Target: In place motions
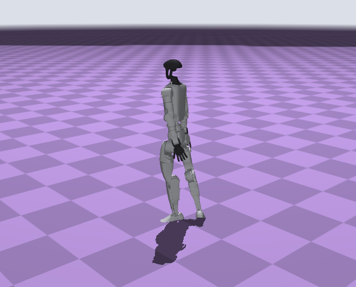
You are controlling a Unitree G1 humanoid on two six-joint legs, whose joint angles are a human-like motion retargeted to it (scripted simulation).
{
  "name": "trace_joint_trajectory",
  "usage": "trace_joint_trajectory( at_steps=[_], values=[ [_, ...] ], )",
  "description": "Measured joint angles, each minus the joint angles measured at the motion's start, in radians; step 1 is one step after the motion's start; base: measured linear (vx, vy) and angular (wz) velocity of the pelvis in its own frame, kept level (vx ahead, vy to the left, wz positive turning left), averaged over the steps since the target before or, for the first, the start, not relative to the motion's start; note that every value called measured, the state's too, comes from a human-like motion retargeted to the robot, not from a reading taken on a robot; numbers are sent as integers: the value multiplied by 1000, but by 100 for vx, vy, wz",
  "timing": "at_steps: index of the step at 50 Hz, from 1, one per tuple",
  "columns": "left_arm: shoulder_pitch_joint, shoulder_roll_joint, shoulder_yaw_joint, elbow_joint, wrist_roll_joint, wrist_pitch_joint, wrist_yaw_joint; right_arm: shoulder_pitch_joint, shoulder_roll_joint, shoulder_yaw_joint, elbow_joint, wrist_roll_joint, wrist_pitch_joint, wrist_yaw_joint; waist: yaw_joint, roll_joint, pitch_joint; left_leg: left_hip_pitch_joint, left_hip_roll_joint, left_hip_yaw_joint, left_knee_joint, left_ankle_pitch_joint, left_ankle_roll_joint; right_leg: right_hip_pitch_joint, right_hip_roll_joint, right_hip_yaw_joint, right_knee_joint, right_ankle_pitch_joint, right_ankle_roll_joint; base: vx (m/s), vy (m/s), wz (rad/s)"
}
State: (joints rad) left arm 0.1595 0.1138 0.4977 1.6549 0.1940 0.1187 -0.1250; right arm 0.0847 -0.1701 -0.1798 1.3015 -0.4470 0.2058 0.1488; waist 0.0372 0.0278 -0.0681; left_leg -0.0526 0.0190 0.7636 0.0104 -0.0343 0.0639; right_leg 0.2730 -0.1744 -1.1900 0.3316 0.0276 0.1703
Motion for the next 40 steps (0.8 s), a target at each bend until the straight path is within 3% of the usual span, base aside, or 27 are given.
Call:
trace_joint_trajectory(
  at_steps=[3, 5, 7, 9, 13, 17, 18, 20, 21, 23, 25, 32, 36, 40],
  values=[
    [22, -30, 25, 20, -10, -2, 12, -7, 9, 12, -52, 43, -6, 44, -62, 61, -12, -23, 33, -133, 21, -10, 11, -108, -115, 194, 356, 44, -95, 40, -23, 226],
    [29, -35, 27, 25, -15, 5, 5, -14, 20, 30, -66, 79, 0, 46, -107, 73, -31, -54, 27, -209, 27, -2, 21, -259, -125, 411, 521, -25, -25, 17, -27, 236],
    [21, -40, 17, 6, -7, 11, -7, -27, 30, 40, -75, 103, -7, 46, -143, 91, -23, -74, 32, -279, 26, 18, 28, -361, 16, 607, 509, -76, 32, 1, -37, 219],
    [6, -40, 5, -30, 4, 5, -14, -41, 34, 56, -87, 109, -15, 64, -143, 99, -11, -85, 35, -319, 21, 35, 31, -405, 101, 693, 451, -125, 22, -9, -36, 154],
    [-22, -23, -38, -119, 25, -9, -34, -48, 33, 99, -109, 65, -27, 107, -176, 113, 7, -114, 28, -461, 23, 67, 36, -467, 158, 732, 278, -267, -65, -6, -35, 181],
    [-72, 4, -88, -177, 38, -7, -59, -46, 29, 129, -96, 0, -24, 94, -200, 53, 50, -76, -63, -581, 32, 88, 41, -460, 193, 855, -21, -363, -107, -4, -22, 198],
    [-89, 11, -98, -184, 37, -5, -64, -48, 29, 131, -86, -12, -23, 89, -192, 34, 70, -49, -86, -600, 36, 86, 38, -433, 183, 831, -93, -329, -176, 0, -5, 107],
    [-110, 25, -106, -196, 37, -4, -81, -45, 28, 144, -61, -37, -20, 91, -135, -16, 79, -16, -124, -580, 55, 74, 21, -387, 168, 878, -121, -340, -138, 5, -3, 20],
    [-115, 32, -122, -200, 35, -3, -93, -41, 33, 135, -42, -51, -15, 99, -101, -30, 74, -13, -133, -571, 76, 68, 14, -375, 141, 806, -108, -342, -139, 7, -4, 22],
    [-132, 31, -165, -198, 28, -7, -94, -42, 42, 95, -2, -71, 2, 111, -86, -33, 77, -23, -145, -632, 135, 72, -4, -367, 121, 782, -90, -345, -112, 4, 1, 109],
    [-148, 20, -178, -176, 13, -12, -53, -55, 50, 69, 32, -75, 24, 118, 3, -51, 72, -22, -133, -573, 163, 79, -31, -349, 102, 758, -110, -333, -119, 0, 2, -9],
    [-110, -8, -148, -93, 34, -24, -58, -69, 68, 109, 27, -71, 5, 93, -54, -46, -2, -42, -128, -582, 207, 101, -48, -350, 128, 791, -161, -307, -100, -1, 4, -34],
    [-111, -23, -163, -57, 59, -15, -21, -72, 65, 119, -31, -79, -15, 127, -67, -48, 9, -31, -140, -568, 241, 94, -29, -368, 110, 839, -141, -285, -84, -11, 8, -84],
    [-120, -43, -172, -36, 56, -20, -24, -80, 50, 107, -67, -91, -30, 131, -119, -33, 17, -25, -167, -709, 278, 110, -24, -385, 90, 885, -127, -257, -60, -8, 18, -89]
  ],
)
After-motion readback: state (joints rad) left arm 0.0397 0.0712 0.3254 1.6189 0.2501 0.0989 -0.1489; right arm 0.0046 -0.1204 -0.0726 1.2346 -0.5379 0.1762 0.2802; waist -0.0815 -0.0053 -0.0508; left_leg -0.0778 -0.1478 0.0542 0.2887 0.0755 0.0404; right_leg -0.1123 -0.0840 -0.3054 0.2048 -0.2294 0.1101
